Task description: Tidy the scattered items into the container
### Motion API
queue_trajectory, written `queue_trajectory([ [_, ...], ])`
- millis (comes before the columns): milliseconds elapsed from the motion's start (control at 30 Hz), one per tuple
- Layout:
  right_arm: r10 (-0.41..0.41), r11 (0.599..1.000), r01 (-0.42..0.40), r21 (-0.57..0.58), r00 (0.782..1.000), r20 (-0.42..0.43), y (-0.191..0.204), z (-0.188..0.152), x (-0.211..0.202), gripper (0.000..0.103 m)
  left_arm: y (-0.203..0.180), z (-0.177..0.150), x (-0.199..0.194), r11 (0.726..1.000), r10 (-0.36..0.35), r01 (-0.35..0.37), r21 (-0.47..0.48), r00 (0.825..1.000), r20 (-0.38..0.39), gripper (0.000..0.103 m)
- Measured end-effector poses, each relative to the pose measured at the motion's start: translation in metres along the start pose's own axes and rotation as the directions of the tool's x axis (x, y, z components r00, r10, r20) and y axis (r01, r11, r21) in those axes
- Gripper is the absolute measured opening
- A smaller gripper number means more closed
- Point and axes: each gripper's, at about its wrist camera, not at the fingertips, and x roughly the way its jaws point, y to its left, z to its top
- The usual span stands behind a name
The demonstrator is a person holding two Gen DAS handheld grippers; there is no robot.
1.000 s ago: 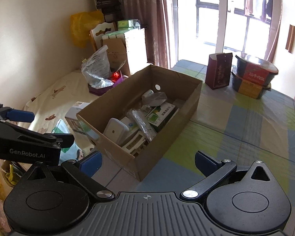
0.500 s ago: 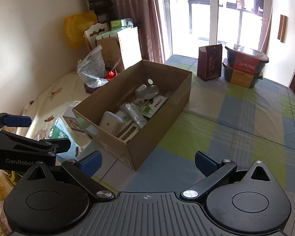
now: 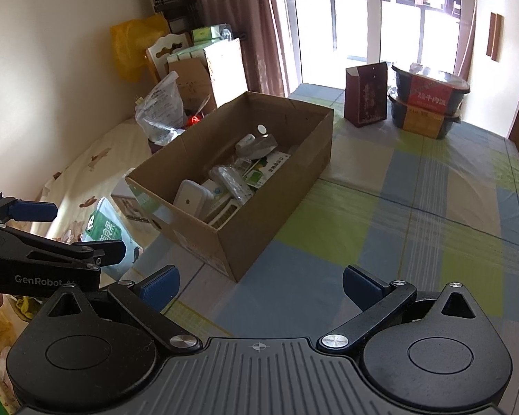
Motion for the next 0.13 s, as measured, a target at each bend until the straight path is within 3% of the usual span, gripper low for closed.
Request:
queue_trajectory([
  [133, 0.001, 1.000, -0.001, 0.005, 1.000, -0.006, -0.0008, -0.0015, 0.0016, 0.103, -0.0005, -0.0009, 0.0003, 1.000, -0.008, 0.008, 0.001, 1.000, 0.006, 0.098],
])
